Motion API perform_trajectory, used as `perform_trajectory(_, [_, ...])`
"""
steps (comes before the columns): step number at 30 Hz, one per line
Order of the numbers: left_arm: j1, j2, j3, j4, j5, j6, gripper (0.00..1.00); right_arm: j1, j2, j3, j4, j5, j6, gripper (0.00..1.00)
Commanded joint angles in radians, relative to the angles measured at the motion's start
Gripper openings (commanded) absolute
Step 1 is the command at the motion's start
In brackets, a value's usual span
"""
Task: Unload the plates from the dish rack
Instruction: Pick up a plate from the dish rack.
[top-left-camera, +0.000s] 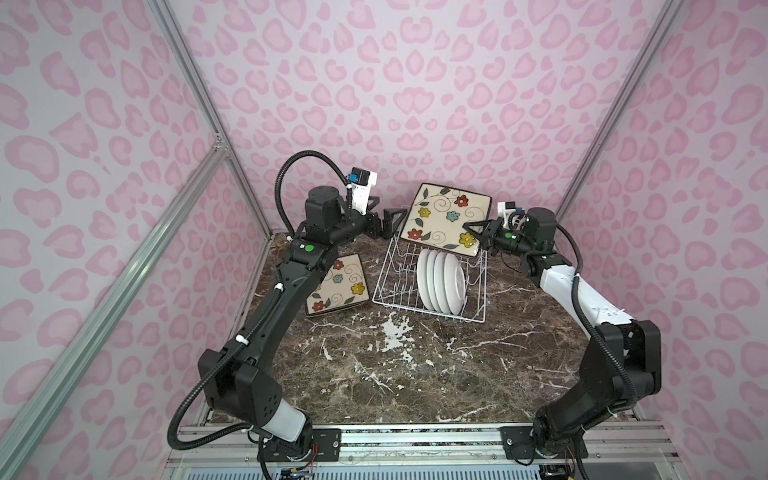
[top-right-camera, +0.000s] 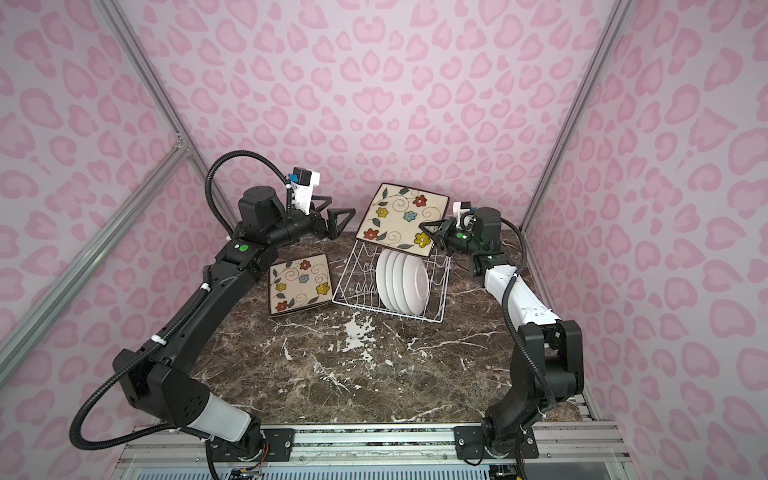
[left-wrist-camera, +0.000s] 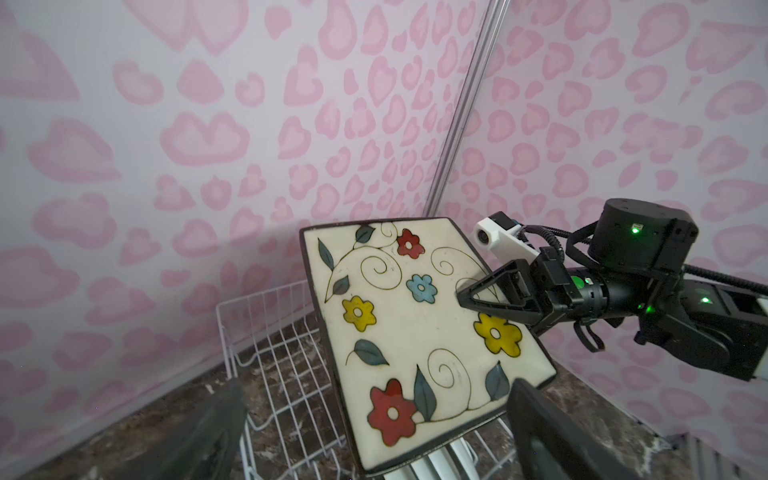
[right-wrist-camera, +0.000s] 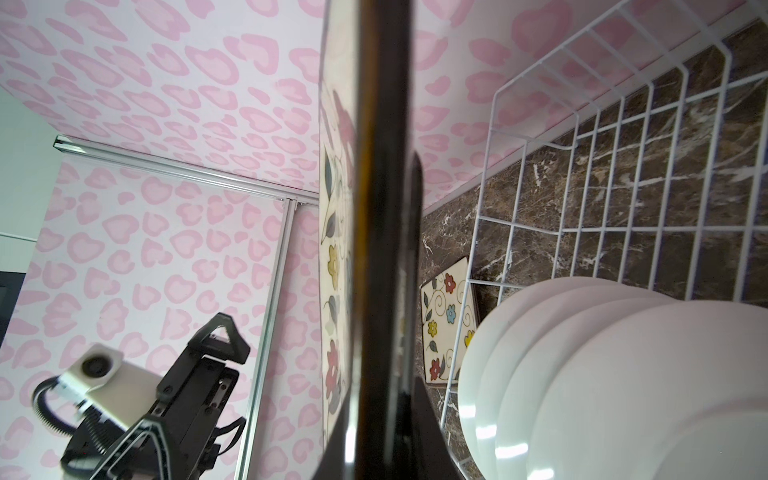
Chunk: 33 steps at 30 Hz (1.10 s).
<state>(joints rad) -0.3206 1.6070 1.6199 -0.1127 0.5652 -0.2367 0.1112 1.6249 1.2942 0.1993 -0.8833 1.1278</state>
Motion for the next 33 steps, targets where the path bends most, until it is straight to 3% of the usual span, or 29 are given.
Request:
perform_trajectory(1, [0.019,0.062,0.029,-0.005,0.191,-0.194,0.98,0.015,-0.005,0.004,0.187,-0.056,-0.057,0.00])
perform_trajectory(9, [0.024,0.235,0.178,-0.139,0.320,-0.209,0.93,0.082,0.032,0.085,0.021,-0.065,-0.208,0.00])
perform_trajectory(18, [0.027,0.309,0.205,-0.185,0.407,-0.225,0.81,0.111,0.059,0.094,0.063,-0.070,-0.209,0.00])
perform_trajectory(28, [0.028,0.316,0.170,-0.122,0.481,-0.277,0.36,0.116,0.077,0.076,0.128,-0.071,-0.180,0.00])
perform_trajectory(33, [0.028,0.311,0.150,-0.080,0.508,-0.310,0.08,0.116,0.087,0.069,0.133,-0.069,-0.177,0.00])
